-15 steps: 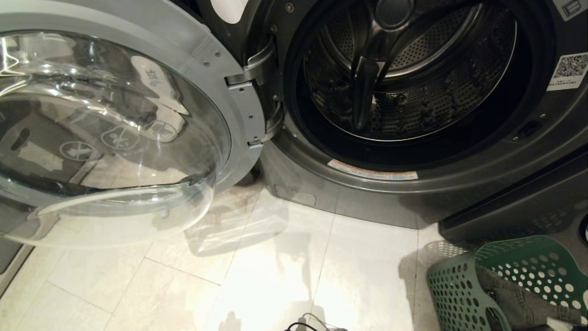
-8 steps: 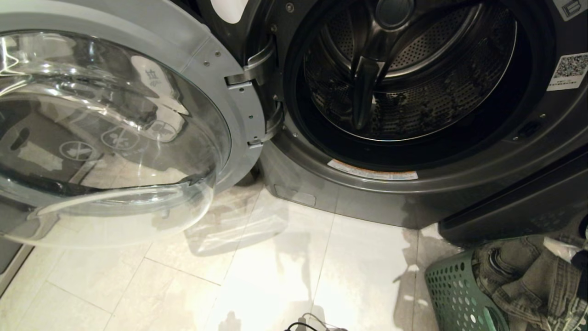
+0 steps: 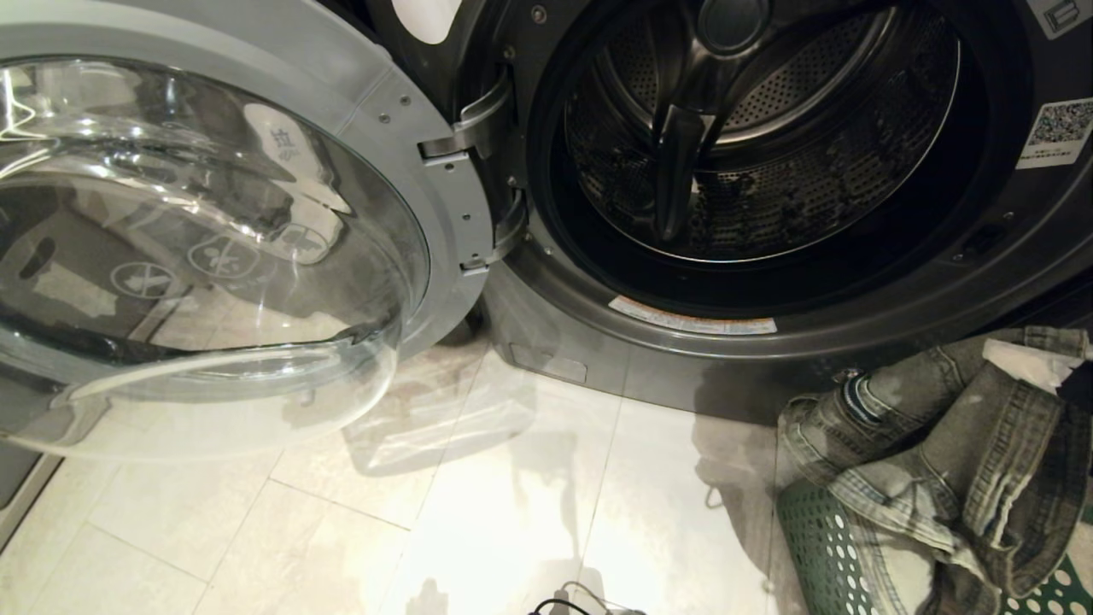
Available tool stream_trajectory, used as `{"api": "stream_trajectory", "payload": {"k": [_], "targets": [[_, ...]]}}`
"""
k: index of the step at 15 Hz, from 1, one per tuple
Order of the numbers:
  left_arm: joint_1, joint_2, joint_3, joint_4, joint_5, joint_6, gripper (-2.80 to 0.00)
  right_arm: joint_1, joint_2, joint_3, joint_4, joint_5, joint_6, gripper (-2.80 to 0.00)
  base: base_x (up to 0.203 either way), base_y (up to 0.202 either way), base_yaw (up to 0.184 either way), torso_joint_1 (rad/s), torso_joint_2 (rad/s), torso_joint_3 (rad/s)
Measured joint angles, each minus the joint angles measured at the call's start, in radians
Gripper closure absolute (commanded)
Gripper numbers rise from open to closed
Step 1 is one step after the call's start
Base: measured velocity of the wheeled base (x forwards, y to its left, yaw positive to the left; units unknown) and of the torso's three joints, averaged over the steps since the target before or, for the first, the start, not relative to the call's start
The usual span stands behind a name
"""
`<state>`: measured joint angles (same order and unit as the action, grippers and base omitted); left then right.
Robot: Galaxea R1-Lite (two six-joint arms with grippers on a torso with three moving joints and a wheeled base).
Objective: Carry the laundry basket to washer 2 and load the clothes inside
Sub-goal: Place the clothes into the washing machine
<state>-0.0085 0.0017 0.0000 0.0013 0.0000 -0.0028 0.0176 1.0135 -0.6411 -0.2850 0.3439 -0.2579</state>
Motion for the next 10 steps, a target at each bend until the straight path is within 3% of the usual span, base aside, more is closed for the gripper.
{"api": "stream_trajectory", "payload": {"k": [2,6,10], "targets": [[0.0,0.0,0.0,0.0,0.0,0.0,0.0,0.063,0.047,-0.042,-0.038,-0.051,0.0,0.0,0.0,0.0,0.0,0.0,0.0,0.0],[0.0,0.0,0.0,0.0,0.0,0.0,0.0,0.148,0.163,-0.052,-0.24,-0.139,-0.022,0.0,0.0,0.0,0.0,0.0,0.0,0.0],[-0.001,0.0,0.0,0.0,0.0,0.0,0.0,0.274,0.268,-0.147,-0.323,-0.252,-0.029,0.0,0.0,0.0,0.0,0.0,0.0,0.0]]}}
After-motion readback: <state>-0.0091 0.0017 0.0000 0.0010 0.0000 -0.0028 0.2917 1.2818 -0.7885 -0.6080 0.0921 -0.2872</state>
